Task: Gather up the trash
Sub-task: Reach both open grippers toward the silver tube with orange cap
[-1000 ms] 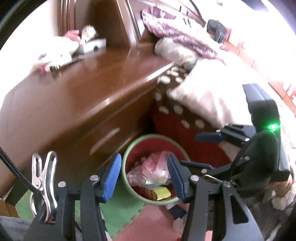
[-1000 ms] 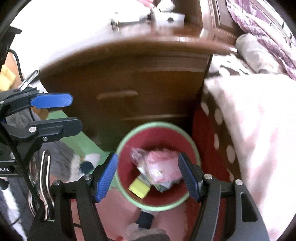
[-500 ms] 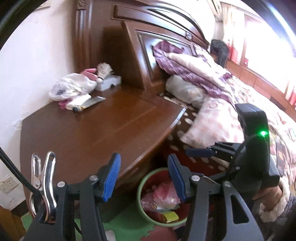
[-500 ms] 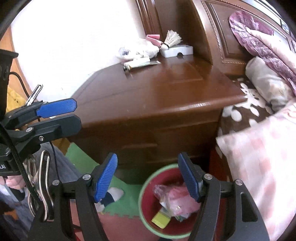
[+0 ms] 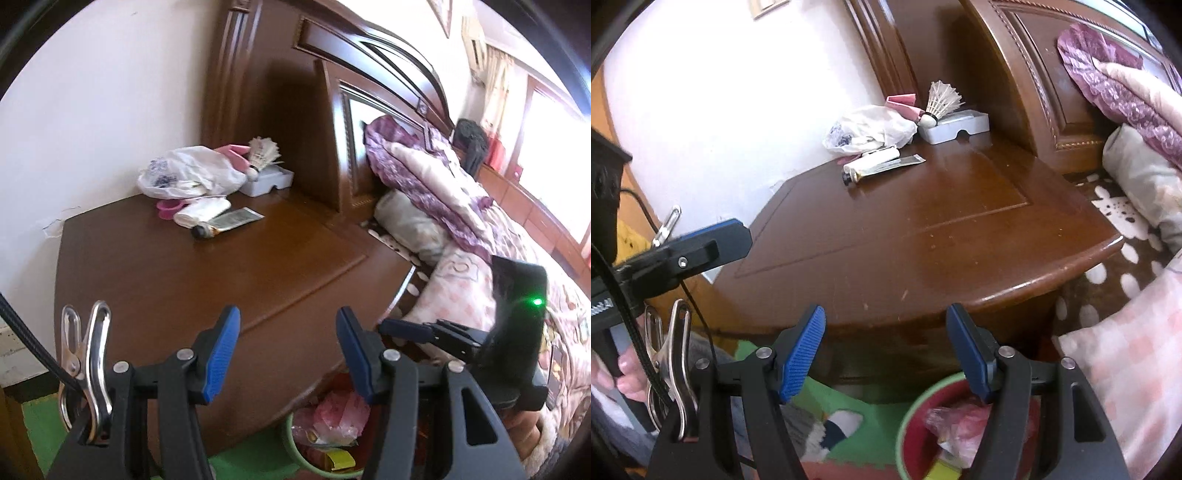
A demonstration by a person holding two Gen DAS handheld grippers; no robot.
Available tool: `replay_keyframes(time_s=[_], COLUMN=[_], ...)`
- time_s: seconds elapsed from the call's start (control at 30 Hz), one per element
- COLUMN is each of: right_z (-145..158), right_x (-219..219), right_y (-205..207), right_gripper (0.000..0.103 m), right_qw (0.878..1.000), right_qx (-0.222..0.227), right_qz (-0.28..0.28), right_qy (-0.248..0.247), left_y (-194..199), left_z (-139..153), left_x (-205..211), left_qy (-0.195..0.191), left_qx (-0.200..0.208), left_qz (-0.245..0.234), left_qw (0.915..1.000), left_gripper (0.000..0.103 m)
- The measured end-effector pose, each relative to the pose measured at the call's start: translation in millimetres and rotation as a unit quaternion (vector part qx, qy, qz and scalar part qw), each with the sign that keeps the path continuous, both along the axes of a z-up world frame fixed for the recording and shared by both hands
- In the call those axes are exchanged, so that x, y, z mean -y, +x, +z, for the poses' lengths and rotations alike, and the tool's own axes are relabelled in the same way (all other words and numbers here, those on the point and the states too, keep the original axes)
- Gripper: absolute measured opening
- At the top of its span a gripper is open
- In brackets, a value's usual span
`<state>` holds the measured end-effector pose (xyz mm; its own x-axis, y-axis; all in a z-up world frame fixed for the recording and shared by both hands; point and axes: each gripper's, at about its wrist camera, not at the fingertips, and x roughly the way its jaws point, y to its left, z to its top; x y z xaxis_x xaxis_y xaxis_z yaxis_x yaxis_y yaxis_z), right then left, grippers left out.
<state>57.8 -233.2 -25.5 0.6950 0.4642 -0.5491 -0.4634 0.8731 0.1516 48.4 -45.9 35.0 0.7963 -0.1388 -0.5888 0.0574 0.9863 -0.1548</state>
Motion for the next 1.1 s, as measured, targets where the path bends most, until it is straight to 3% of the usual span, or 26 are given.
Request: replay_keyframes(time_s=[0.5, 0.87, 1.1], right_z=[37, 27, 21], right_x=[-16, -33, -40], right_y=[25, 51, 73], right_gripper=[0.072, 0.072, 0.072], right_qw=[0.997, 0.998, 0.998], right_qx=[0.047, 0.042, 0.023], right_qz=[-0.012, -0.023, -0.033], right_qy=[0.059, 0.034, 0.051], left_y=[24, 51, 67], left_z=[9, 3, -2], left_x=[-23, -45, -56], left_qy=[0.016, 0.009, 0.011], left_qx=[0.022, 0.009, -0.005], left_qz=[0.031, 0.052, 0.064], left_qw=[0.9991, 0.9985, 0.9979], left_gripper=[0.057, 0.057, 0.057])
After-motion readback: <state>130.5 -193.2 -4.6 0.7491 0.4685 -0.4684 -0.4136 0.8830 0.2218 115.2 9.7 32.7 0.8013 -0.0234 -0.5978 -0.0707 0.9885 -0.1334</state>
